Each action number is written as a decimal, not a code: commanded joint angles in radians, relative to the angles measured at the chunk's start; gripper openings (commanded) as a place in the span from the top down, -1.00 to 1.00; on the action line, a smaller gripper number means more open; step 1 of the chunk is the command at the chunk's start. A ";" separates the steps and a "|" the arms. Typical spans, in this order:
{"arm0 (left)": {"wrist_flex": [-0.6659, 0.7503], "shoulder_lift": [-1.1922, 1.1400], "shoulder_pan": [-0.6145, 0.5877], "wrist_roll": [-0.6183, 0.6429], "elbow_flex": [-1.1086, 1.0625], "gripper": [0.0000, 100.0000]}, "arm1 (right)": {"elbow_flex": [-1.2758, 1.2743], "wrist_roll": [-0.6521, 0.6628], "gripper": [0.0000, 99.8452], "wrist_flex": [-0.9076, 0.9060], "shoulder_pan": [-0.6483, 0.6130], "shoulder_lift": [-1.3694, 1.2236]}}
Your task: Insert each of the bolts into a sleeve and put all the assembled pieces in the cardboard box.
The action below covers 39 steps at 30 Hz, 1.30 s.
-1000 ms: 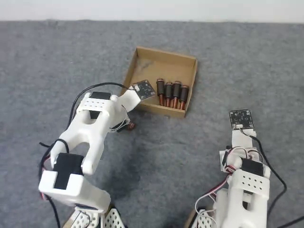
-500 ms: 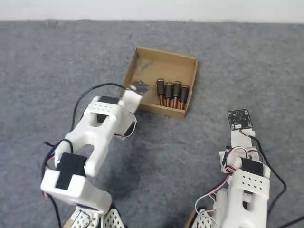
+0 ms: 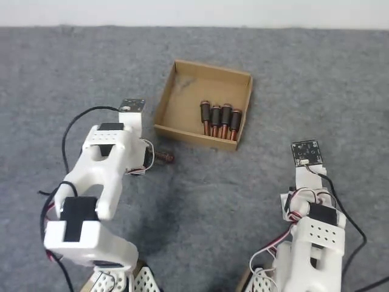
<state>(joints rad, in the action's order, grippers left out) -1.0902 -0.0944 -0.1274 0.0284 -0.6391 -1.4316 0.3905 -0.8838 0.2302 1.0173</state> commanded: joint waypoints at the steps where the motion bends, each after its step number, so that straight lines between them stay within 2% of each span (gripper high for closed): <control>1: -0.009 0.034 -0.023 0.009 -0.007 0.97 | 0.003 0.011 0.99 0.008 -0.010 0.022; 6: -0.015 0.192 -0.021 0.011 -0.061 0.97 | 0.003 0.009 0.99 0.007 -0.010 0.022; 10: -0.018 0.308 -0.021 0.015 -0.124 0.81 | 0.003 0.009 0.99 0.007 -0.010 0.022; 12: -0.035 0.334 -0.021 0.014 -0.136 0.74 | 0.003 0.009 0.99 0.007 -0.010 0.022; 19: -0.097 0.350 -0.023 0.005 -0.111 0.73 | 0.003 0.009 0.99 -0.002 -0.010 0.022; 29: -0.284 0.348 -0.020 -0.316 0.122 0.73 | 0.003 0.009 0.99 -0.004 -0.007 0.022; 35: -0.276 0.350 0.023 -0.594 0.137 0.73 | 0.003 0.012 0.99 -0.004 -0.008 0.022; 39: -0.233 0.342 0.095 -0.707 0.131 0.73 | 0.003 0.012 0.99 -0.002 -0.008 0.022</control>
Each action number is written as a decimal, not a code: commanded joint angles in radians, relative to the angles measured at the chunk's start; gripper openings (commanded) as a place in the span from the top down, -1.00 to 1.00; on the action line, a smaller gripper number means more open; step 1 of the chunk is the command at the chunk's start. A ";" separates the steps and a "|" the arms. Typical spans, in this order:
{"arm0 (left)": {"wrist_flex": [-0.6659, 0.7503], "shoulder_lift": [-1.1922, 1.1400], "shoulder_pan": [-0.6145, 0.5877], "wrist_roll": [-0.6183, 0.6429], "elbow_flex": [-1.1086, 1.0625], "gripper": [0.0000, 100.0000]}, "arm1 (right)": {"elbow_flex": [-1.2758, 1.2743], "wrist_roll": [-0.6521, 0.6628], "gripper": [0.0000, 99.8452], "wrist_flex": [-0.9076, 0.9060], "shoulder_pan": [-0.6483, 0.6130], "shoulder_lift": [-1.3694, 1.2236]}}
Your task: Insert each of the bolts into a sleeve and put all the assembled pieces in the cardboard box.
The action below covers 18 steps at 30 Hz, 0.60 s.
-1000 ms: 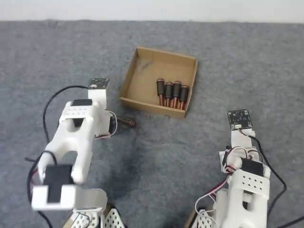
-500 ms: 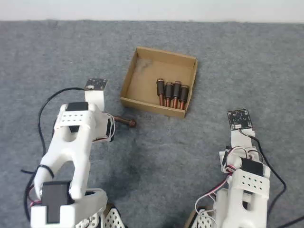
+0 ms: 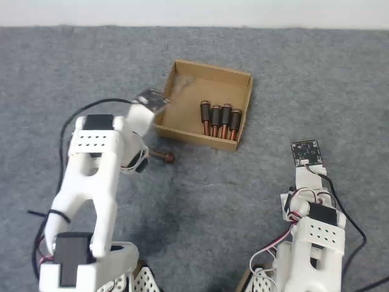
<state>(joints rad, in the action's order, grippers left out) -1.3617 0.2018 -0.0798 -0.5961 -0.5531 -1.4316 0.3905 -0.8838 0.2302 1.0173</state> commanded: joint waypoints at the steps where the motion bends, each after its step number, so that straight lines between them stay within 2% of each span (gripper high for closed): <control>1: 0.058 0.046 0.069 -0.109 0.038 0.73 | 0.003 0.012 0.99 -0.002 -0.008 0.022; 5: 0.173 0.046 0.149 -0.196 -0.019 0.73 | 0.003 0.012 0.99 -0.002 -0.008 0.022; 8: 0.253 0.044 0.195 -0.216 -0.058 0.73 | 0.003 0.014 0.99 0.001 -0.008 0.022; 12: 0.298 0.028 0.230 -0.222 -0.074 0.73 | 0.003 0.014 0.99 0.002 -0.010 0.022; 18: 0.341 -0.161 0.226 -0.250 -0.005 0.73 | 0.003 0.014 0.99 0.004 -0.010 0.024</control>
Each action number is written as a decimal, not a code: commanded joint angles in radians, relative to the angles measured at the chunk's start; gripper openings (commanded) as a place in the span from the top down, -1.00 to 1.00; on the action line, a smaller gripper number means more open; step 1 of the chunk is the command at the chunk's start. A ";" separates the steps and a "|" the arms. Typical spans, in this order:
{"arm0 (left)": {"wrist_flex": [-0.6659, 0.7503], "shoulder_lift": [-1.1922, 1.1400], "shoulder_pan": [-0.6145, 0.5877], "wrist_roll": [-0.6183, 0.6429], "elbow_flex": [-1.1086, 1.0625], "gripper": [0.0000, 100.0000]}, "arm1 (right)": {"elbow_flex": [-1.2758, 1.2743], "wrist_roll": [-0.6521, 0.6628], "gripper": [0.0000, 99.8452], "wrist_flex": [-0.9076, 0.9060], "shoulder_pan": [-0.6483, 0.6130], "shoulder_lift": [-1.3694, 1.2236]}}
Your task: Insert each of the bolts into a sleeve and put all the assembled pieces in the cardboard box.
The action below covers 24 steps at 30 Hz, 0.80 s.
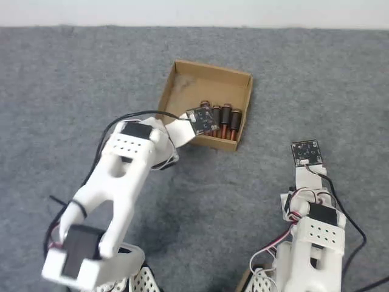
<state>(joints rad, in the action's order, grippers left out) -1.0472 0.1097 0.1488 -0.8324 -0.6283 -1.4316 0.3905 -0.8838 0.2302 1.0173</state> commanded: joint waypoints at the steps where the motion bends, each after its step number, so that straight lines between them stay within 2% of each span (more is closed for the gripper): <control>1: 0.025 -0.097 -0.003 -0.014 0.085 0.73 | 0.003 0.014 0.99 0.004 -0.010 0.024; 8: -0.017 -0.189 -0.005 -0.017 0.163 0.73 | 0.003 0.014 0.99 0.016 -0.010 0.022; 18: -0.018 -0.342 -0.074 -0.032 0.265 0.73 | 0.003 0.014 0.99 0.016 -0.010 0.022; 24: -0.066 -0.428 -0.069 0.164 0.383 0.73 | -0.002 0.014 0.99 0.016 -0.025 0.022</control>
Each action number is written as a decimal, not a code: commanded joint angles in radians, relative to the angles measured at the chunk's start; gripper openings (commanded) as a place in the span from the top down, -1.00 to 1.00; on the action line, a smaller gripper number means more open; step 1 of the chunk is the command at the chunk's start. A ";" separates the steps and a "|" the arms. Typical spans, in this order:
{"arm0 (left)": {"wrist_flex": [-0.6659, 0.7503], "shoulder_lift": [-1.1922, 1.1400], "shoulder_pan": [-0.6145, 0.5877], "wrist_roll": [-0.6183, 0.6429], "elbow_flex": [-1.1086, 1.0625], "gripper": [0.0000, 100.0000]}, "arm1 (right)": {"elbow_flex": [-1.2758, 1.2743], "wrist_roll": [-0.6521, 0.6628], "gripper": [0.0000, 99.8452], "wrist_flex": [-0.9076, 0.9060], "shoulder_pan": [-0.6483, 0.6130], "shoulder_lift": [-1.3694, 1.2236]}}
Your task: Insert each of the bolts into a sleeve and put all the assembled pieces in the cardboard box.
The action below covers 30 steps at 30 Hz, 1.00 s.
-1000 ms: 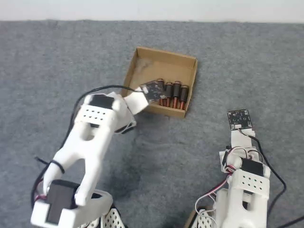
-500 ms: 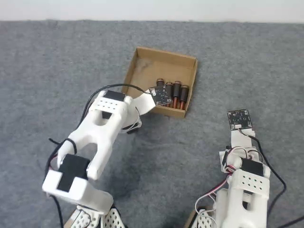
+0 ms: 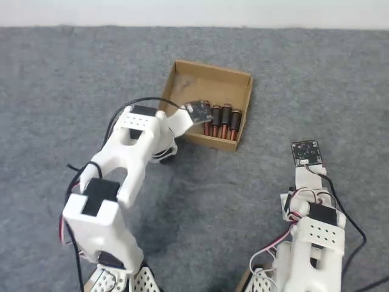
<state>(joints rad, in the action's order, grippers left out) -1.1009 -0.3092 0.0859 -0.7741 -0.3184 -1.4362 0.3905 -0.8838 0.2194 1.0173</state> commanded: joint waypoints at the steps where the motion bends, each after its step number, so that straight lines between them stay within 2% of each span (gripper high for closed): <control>1: -0.012 -0.020 -0.008 0.152 0.085 0.73 | -0.002 0.014 0.99 0.018 -0.015 0.030; 4: -0.012 -0.044 -0.012 0.299 0.111 0.74 | -0.003 0.014 0.99 0.018 -0.015 0.031; 7: -0.015 -0.054 -0.015 0.451 0.114 0.83 | -0.003 0.014 0.99 0.018 -0.015 0.031; 13: -0.137 -0.098 -0.003 0.769 0.116 0.88 | -0.003 0.014 0.99 0.018 -0.015 0.031; 16: -0.184 -0.120 -0.008 0.876 0.114 0.88 | -0.003 0.014 0.99 0.018 -0.015 0.031; 24: -0.196 -0.031 -0.055 0.893 0.081 0.88 | -0.003 0.014 0.99 0.018 -0.015 0.031; 27: -0.160 0.069 -0.071 0.890 0.005 0.88 | -0.005 0.014 0.99 0.018 -0.015 0.031; 30: -0.114 0.170 -0.069 0.895 -0.097 0.78 | -0.005 0.014 0.99 0.018 -0.015 0.031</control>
<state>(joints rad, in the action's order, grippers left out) -1.2528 -0.2785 0.0245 0.1097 -0.3460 -1.4469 0.3905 -0.8838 0.2133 1.0173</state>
